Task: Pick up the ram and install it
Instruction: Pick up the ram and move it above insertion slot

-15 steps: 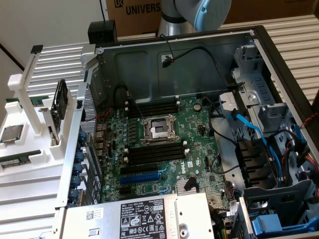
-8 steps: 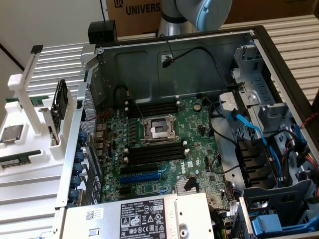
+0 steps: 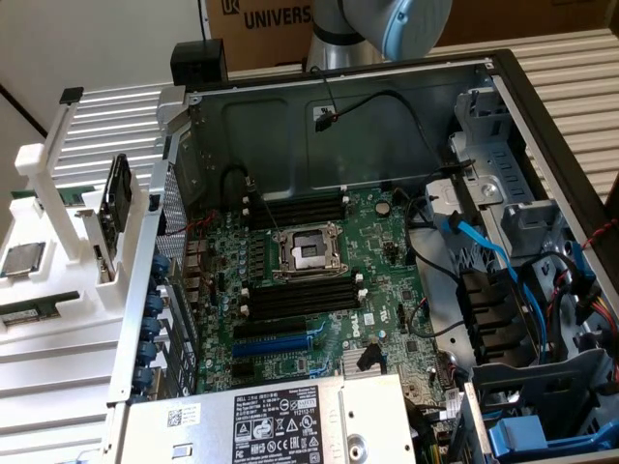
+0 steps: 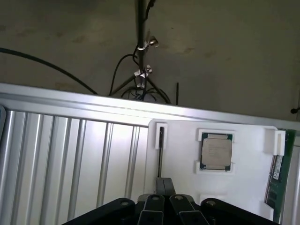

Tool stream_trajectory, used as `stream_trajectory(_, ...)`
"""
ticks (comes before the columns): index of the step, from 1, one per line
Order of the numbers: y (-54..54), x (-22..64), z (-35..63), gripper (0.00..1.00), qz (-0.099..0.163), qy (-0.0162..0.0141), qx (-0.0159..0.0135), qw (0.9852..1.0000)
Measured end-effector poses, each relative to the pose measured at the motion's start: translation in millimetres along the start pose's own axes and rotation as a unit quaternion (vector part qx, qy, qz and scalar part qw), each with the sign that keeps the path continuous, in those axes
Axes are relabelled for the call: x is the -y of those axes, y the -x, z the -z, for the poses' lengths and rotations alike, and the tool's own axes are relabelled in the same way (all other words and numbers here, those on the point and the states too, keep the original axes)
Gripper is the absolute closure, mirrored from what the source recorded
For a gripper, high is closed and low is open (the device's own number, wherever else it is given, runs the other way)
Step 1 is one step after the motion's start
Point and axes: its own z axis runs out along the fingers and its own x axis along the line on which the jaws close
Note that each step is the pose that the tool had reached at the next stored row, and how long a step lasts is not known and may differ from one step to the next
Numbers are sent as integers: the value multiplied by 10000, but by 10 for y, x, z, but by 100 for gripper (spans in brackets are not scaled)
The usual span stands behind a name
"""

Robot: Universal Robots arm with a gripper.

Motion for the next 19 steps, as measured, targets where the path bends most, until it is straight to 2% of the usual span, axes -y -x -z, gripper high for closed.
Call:
stream_trajectory(5,-85,137,-102,90,0,-1,0,10000)
stream_trajectory(12,-152,284,-225,90,0,0,0,10000)
stream_trajectory(16,-171,347,-294,90,0,0,0,10000)
stream_trajectory(19,-172,354,-349,90,0,-1,0,10000)
